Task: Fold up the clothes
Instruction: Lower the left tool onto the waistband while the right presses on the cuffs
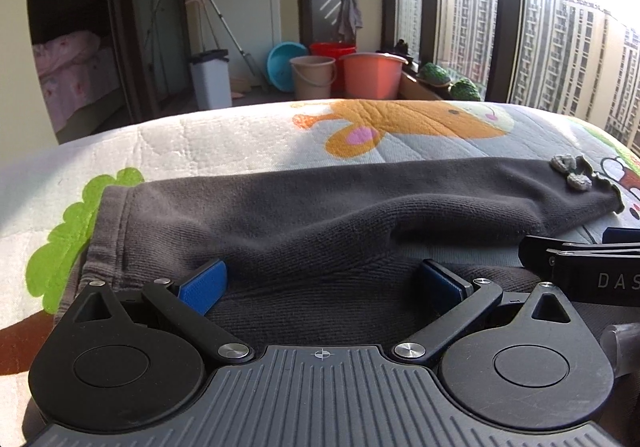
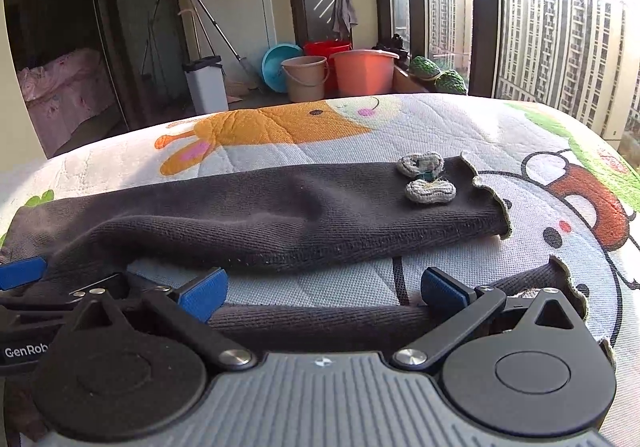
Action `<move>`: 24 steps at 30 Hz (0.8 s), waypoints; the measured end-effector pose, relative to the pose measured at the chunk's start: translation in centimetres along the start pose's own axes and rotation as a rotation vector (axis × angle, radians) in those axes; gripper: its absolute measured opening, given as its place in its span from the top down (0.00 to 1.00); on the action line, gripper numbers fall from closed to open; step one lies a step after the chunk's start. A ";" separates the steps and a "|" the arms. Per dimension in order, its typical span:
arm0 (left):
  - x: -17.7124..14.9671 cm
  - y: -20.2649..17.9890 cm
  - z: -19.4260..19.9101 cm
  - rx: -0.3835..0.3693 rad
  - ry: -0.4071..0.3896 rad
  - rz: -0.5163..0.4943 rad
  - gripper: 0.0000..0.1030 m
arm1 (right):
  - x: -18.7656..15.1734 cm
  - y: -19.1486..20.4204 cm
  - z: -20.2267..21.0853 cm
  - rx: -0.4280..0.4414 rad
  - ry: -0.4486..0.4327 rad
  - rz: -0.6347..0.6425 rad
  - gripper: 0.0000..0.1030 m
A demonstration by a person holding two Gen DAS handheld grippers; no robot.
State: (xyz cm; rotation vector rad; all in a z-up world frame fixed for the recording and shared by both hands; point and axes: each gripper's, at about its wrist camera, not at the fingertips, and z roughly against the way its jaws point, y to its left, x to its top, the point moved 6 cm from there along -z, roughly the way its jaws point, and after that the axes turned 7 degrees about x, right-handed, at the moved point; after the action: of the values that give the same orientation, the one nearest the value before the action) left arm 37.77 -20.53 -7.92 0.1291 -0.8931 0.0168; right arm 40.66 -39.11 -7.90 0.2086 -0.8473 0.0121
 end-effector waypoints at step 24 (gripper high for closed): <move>0.5 -0.2 0.0 0.001 -0.001 -0.002 0.00 | -0.2 -0.5 0.5 0.014 -0.041 -0.032 0.00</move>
State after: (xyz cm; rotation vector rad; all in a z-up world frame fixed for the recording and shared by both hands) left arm 38.07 -20.73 -7.58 0.1313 -0.8936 0.0158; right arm 40.16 -39.71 -7.80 0.2363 -0.8853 -0.0167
